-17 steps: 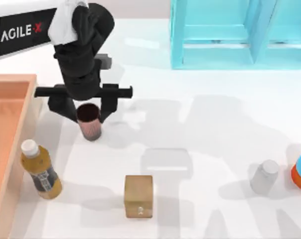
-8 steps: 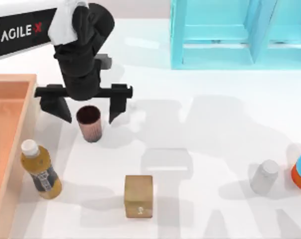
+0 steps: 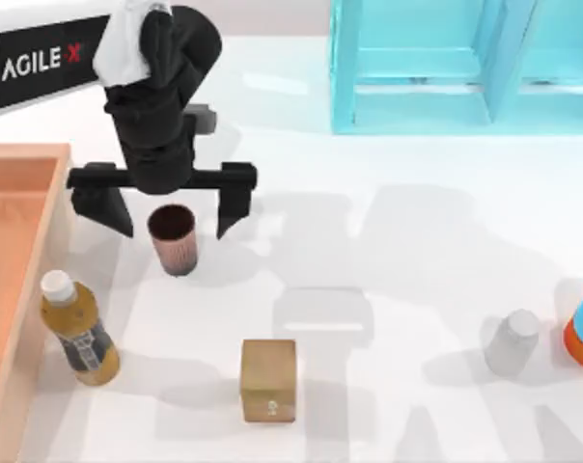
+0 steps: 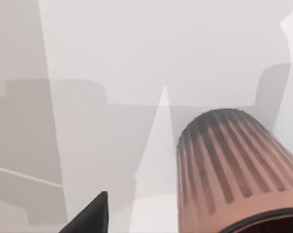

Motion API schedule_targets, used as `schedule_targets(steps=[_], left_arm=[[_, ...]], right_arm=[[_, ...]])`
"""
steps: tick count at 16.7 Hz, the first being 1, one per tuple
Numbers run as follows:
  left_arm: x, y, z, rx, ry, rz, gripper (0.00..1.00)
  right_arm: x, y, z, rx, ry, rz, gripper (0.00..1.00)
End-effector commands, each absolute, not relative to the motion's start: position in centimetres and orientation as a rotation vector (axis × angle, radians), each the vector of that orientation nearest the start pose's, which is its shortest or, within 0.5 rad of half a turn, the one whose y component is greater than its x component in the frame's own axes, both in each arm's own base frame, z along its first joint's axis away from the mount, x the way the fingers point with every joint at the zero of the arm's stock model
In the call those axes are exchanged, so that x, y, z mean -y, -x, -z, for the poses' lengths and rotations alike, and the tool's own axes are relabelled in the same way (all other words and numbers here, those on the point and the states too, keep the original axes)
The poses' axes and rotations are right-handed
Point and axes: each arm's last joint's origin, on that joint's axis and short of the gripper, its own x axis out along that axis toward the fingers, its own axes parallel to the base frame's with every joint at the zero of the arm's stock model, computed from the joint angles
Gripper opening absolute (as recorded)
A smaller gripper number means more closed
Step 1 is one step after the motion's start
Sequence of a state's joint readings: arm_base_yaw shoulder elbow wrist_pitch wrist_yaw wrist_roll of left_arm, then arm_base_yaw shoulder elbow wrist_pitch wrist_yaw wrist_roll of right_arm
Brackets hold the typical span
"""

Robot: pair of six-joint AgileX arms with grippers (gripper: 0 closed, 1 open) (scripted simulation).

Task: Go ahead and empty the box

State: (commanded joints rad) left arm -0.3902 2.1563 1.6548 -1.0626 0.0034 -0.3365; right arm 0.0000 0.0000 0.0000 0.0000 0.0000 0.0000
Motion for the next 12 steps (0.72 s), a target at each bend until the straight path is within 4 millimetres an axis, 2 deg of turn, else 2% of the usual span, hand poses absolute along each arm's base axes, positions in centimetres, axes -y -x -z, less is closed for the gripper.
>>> schedule_targets(steps=[3,9,12], left_arm=[[15.6,-39.0,-17.4,-1.564,-0.033,0.038,1.00],[15.5,-38.8,-24.4,-1.570,-0.035,0.036,1.00],[15.4,-38.6,-25.5,-1.564,-0.033,0.038,1.00]], right_arm=[[0.1,-10.6,-16.0,0.000,0.000,0.000,1.00],[0.1,-10.6,-16.0,0.000,0.000,0.000,1.00],[0.1,-10.6,-16.0,0.000,0.000,0.000,1.00]])
